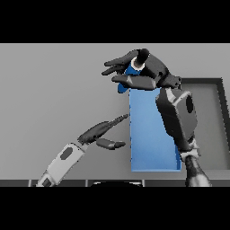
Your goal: Pick up the blue pipe and place it into the blue bin.
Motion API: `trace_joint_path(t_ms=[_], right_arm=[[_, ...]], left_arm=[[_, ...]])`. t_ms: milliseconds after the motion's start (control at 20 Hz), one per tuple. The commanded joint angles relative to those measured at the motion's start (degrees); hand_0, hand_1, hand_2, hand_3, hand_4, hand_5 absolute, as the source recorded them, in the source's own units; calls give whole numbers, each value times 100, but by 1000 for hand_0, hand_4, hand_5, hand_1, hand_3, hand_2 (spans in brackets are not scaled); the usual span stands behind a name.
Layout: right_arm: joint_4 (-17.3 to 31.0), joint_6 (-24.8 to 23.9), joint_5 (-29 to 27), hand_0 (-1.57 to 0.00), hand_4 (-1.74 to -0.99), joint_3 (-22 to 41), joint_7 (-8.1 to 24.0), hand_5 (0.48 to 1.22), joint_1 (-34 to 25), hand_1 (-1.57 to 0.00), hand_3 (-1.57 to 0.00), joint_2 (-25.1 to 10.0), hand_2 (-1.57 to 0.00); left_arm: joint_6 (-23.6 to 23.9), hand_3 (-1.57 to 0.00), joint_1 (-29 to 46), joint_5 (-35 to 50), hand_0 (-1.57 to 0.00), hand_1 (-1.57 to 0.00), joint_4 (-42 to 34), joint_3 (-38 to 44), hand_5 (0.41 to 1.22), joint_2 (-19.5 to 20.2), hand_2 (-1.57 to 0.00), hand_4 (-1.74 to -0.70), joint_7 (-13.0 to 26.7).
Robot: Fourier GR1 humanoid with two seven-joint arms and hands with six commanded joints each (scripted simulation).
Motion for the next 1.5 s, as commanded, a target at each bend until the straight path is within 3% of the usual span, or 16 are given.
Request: trace_joint_path(t_ms=[0,100,250,350,500,750,850,950,1000,1150,1250,1300,1350,1450], right_arm=[[266,-30,171,-1571,-1498,-109,-59,1221,-86,-1571,-1571,-65,-1571],[743,-36,526,-1571,-1498,-324,-127,1221,-64,-1571,-1571,-252,-1571],[1338,17,756,-1571,-1499,-642,10,1221,156,-1571,-1571,-485,-1571],[1676,-106,1021,-1571,-1499,-772,52,1221,350,-1571,-1571,-488,-1571],[1757,-110,1220,-1571,-1499,-906,164,1221,889,-1571,-1571,-530,-1571],[1657,-496,1616,-1571,-1499,-917,734,1221,1804,-1571,-1571,-481,-1571],[1747,-787,1706,-1571,-1499,-624,734,1221,2153,-1571,-1571,-587,-1571],[1806,-990,1586,-1571,-1586,-243,734,1221,2410,-1571,-1080,-813,-1571],[1797,-1041,1561,-1571,-1569,-25,734,1221,2542,-1571,-1178,-881,-1571],[1797,-1310,1310,-1571,-1653,751,734,1205,2861,-1571,-693,-1189,-1571],[2038,-1713,885,-1571,-1583,1334,734,1199,2887,-1571,-1009,-1544,-1571],[2188,-1992,442,-1465,-1534,1704,734,1190,2859,-1382,-807,-1709,-1333],[2332,-2169,-87,-1172,-1477,2142,734,1178,2735,-1106,-646,-1859,-1066],[2491,-2533,-987,-749,-1344,2930,733,1172,2462,-707,-413,-2204,-682]], left_arm=[[12,1,-44,-3,1,1,31,22,484,-4,1,-850,71],[-9,1,54,2,1,1,-129,24,477,120,1,-841,-26],[78,1,-65,-84,1,1,-21,50,467,74,1,-827,128],[76,1,-29,-81,1,1,-26,64,463,103,1,-827,105],[75,1,-1,-85,1,1,-56,97,462,165,1,-828,-10],[43,1,25,-49,1,1,-105,58,469,140,1,-828,69],[34,1,38,-82,1,1,-66,56,470,169,1,-829,32],[32,1,59,-85,1,1,-126,41,470,199,1,-826,66],[26,1,95,-67,1,1,-159,42,471,214,1,-827,44],[46,1,36,-75,1,1,-157,30,475,177,1,-826,167],[99,1,-15,-115,1,1,-67,43,474,113,1,-827,193],[86,1,90,-115,1,1,-153,7,474,156,1,-829,134],[88,1,3,-104,1,1,-159,11,476,114,1,-830,200],[73,1,36,-122,1,1,-133,-15,476,106,1,-828,131]])
